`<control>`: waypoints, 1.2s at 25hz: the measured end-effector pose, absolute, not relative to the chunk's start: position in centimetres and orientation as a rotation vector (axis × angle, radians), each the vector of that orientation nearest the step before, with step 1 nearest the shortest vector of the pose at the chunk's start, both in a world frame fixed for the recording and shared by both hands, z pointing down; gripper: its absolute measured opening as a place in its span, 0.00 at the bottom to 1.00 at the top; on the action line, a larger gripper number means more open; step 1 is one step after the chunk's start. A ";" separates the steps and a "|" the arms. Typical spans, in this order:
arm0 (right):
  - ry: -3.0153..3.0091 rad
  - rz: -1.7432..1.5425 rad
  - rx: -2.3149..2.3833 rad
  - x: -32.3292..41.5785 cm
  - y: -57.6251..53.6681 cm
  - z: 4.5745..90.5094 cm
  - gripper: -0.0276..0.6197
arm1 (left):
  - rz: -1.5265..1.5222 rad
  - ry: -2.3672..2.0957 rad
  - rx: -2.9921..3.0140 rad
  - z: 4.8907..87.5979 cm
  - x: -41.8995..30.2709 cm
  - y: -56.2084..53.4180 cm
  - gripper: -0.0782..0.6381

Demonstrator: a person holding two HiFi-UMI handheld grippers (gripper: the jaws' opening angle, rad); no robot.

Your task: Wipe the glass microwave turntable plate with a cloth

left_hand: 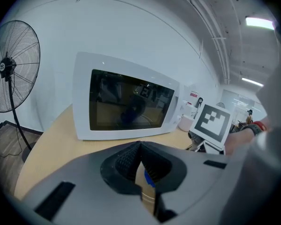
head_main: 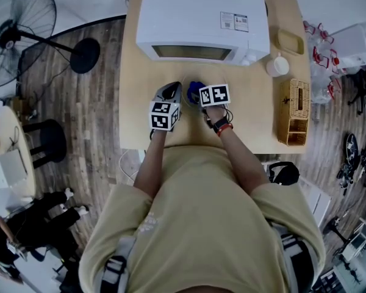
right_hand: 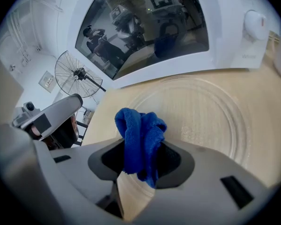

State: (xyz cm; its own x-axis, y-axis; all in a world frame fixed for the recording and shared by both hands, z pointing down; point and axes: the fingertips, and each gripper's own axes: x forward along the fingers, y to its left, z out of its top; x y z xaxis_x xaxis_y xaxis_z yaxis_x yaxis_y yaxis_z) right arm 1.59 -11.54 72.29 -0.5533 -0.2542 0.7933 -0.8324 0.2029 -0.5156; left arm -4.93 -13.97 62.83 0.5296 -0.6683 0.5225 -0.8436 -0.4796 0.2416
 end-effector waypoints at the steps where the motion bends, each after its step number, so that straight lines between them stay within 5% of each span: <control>1: -1.926 1.356 1.017 2.1 -11.5 72.3 0.31 | 0.500 -1.220 2.307 62.8 -4.5 -13.9 0.13; 30: -1.774 1.387 1.319 15.9 -11.0 72.0 0.32 | 0.526 -1.108 2.381 62.7 -0.5 -12.8 0.13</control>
State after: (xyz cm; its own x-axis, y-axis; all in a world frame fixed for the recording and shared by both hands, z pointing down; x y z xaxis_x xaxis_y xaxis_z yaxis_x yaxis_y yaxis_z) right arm 15.89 -10.99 71.97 -0.3865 -0.3702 0.8447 -0.9091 -0.0013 -0.4165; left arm -0.47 -12.79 62.70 0.6027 -0.6092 0.5155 -0.7846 -0.5702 0.2435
